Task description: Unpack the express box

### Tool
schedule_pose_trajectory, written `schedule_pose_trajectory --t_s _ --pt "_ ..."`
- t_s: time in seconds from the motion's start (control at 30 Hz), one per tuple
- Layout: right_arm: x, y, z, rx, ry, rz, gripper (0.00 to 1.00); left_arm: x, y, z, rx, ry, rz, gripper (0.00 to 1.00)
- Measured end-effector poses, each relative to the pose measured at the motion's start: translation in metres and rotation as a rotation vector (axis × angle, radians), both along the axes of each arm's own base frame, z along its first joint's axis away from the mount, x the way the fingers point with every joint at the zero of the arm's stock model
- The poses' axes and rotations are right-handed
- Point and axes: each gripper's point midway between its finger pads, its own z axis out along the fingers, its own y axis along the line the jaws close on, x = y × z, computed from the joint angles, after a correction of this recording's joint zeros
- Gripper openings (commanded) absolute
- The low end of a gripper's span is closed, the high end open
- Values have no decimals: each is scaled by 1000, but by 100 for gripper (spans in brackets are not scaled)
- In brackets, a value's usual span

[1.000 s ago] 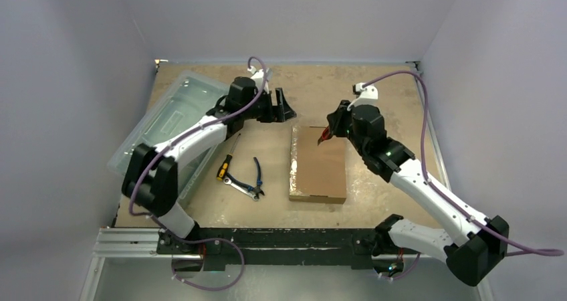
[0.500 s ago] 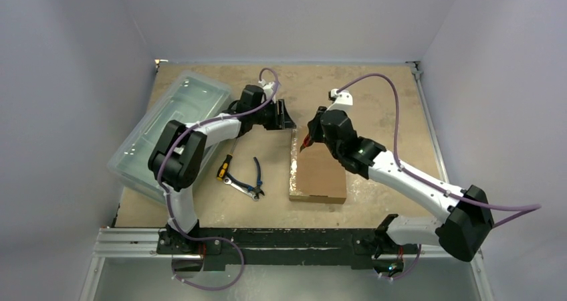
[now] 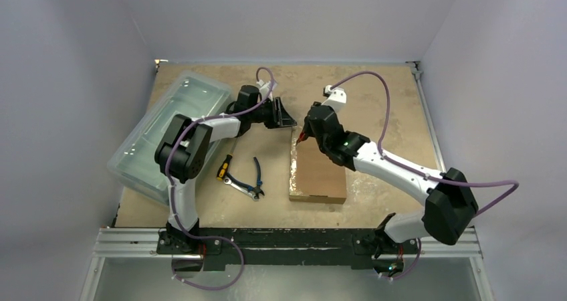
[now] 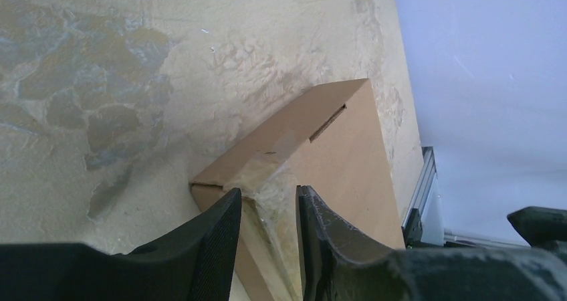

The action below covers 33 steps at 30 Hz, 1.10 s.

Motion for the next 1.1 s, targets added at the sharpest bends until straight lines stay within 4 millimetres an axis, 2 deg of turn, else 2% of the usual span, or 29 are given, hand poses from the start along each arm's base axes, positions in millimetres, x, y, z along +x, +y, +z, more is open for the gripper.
schedule_pose_trajectory --t_s 0.17,0.47,0.77,1.1 --pt "9 2 0 25 -3 -51 0 0 -1 2 -7 -2 -4 28" --pt "19 6 -2 43 -5 -96 0 2 0 0 1 -3 11 24" --pt "23 4 -6 23 -2 -119 0 1 4 -12 22 17 34 24" --pt "25 7 -6 29 -9 -116 0 1 4 -13 5 29 54 25"
